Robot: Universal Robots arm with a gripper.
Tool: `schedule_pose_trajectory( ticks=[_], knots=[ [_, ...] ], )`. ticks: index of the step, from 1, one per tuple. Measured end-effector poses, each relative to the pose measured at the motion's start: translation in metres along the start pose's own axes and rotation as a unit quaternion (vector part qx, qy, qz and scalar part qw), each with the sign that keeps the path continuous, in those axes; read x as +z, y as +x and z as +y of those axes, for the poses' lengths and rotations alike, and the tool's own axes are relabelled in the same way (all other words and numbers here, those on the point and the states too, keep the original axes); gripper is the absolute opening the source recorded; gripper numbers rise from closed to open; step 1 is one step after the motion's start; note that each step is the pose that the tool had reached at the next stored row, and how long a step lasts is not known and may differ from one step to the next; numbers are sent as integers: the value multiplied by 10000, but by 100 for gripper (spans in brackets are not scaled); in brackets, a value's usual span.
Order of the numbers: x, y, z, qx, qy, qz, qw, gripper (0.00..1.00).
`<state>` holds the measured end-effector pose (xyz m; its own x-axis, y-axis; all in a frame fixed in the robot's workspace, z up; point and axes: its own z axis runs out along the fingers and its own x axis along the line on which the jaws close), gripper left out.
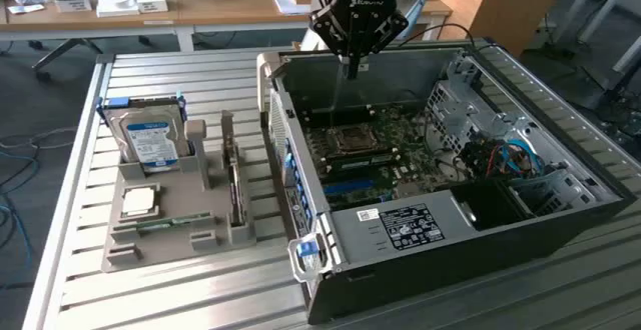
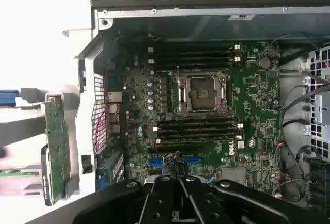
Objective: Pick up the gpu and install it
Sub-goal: 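Reach for the gpu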
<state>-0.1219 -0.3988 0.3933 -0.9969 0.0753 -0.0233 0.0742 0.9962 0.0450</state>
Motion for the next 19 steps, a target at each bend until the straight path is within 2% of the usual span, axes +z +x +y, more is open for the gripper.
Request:
schedule_pose_trajectory(
  ticks=[12, 19],
  knots=[
    [0, 10, 0, 0, 0, 0, 10000, 11],
    [-2, 95, -7, 0, 0, 0, 10000, 11]
  ],
)
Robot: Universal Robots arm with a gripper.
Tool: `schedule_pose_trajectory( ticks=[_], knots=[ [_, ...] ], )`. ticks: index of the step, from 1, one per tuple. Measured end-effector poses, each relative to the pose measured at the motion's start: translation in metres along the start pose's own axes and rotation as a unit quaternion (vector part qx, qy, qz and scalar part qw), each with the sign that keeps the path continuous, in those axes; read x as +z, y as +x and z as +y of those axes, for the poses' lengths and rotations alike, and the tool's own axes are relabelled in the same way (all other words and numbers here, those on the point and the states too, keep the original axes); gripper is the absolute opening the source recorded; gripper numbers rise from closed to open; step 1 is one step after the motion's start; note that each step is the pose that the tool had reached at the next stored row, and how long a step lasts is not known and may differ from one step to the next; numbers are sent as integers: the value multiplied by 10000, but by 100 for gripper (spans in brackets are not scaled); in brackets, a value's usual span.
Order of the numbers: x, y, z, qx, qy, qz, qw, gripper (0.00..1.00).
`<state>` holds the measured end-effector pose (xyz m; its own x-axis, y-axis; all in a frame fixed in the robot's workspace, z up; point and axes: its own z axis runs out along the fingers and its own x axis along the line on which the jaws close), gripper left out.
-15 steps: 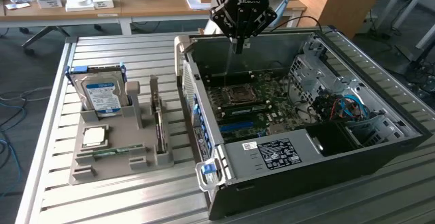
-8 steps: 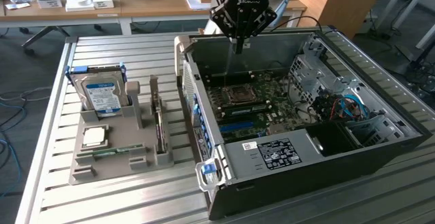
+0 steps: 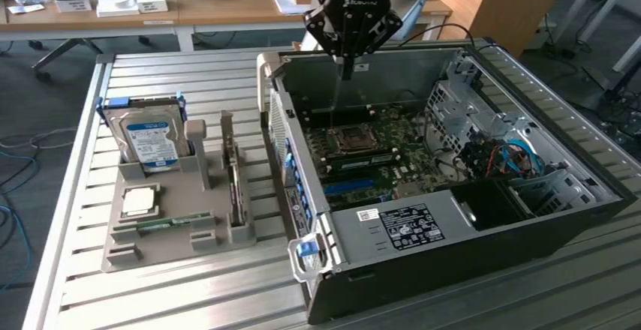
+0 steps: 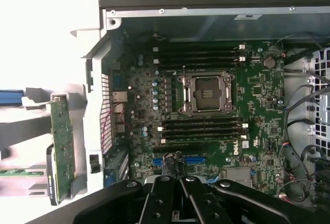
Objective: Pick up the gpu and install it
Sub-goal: 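Reach for the gpu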
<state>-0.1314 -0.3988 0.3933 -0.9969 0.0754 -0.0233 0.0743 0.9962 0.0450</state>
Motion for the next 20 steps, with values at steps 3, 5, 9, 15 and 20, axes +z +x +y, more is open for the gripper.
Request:
schedule_pose_trajectory(
  ticks=[3, 5, 9, 15, 20],
  knots=[
    [-1, 43, -3, 0, 0, 0, 10000, 11],
    [-2, 68, -5, 0, 0, 0, 10000, 11],
    [-3, 104, -8, 0, 0, 0, 10000, 11],
    [-6, 215, -16, -1, 0, 0, 10000, 11],
    [-8, 293, -22, 0, 0, 0, 10000, 11]
  ],
)
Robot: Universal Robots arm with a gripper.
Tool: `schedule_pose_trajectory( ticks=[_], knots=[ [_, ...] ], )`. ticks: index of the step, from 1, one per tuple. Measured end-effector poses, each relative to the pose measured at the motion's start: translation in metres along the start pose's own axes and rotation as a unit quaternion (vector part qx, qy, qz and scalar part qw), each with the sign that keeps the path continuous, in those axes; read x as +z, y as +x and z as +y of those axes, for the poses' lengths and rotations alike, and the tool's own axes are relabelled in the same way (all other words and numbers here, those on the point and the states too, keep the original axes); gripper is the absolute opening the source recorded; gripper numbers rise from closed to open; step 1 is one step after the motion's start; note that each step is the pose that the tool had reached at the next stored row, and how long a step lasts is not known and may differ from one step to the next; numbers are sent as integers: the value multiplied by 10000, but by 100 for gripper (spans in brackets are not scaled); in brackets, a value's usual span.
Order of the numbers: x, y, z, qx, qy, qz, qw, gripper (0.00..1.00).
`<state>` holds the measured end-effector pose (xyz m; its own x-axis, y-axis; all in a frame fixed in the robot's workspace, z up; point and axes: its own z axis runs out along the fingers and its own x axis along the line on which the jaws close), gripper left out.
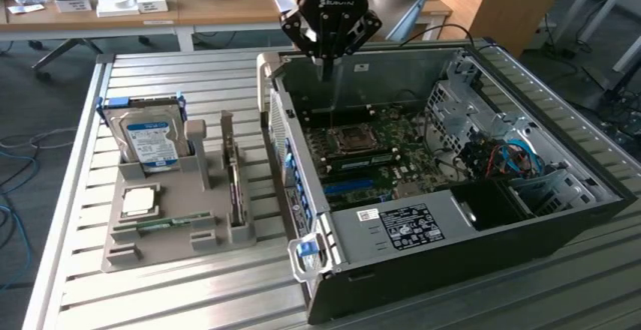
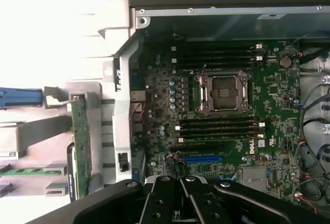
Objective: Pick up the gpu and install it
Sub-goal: 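Reach for the gpu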
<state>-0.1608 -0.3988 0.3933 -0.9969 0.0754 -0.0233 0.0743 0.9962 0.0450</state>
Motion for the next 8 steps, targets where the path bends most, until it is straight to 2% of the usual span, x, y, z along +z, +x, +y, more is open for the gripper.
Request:
schedule_pose_trajectory(
  ticks=[8],
  knots=[
    [-1, 45, -4, -1, 0, 0, 10000, 11]
  ],
)
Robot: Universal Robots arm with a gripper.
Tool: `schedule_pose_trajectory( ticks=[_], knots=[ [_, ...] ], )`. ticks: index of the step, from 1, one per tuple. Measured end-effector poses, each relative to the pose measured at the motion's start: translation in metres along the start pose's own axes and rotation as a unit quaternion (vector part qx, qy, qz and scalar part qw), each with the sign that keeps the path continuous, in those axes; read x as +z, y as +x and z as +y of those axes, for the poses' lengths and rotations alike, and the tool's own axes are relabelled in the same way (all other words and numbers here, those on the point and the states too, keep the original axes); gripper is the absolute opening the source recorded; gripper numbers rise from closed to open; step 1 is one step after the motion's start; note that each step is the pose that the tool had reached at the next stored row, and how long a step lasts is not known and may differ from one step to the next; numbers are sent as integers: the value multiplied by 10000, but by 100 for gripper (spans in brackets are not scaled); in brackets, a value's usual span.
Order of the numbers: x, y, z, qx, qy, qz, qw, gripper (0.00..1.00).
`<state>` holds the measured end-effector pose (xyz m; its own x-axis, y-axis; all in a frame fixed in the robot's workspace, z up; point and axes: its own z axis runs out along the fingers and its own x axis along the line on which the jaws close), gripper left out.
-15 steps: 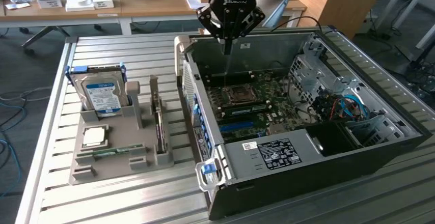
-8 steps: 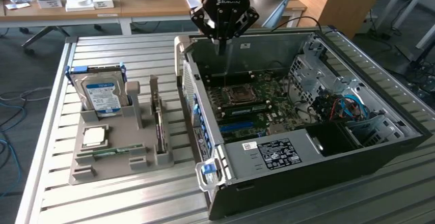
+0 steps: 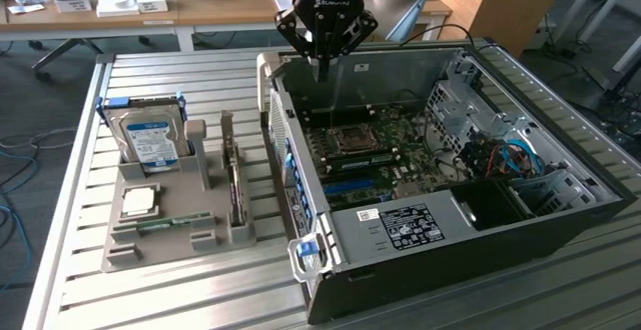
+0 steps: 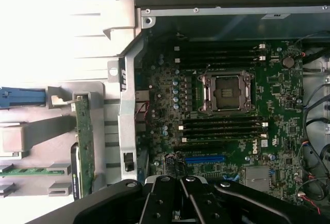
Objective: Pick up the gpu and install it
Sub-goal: 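Reach for the gpu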
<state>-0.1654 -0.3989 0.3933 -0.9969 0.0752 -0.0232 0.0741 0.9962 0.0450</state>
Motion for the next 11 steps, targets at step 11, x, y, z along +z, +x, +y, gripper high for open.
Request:
schedule_pose_trajectory(
  ticks=[11],
  knots=[
    [-2, 86, -6, 1, 0, -1, 10000, 11]
  ],
)
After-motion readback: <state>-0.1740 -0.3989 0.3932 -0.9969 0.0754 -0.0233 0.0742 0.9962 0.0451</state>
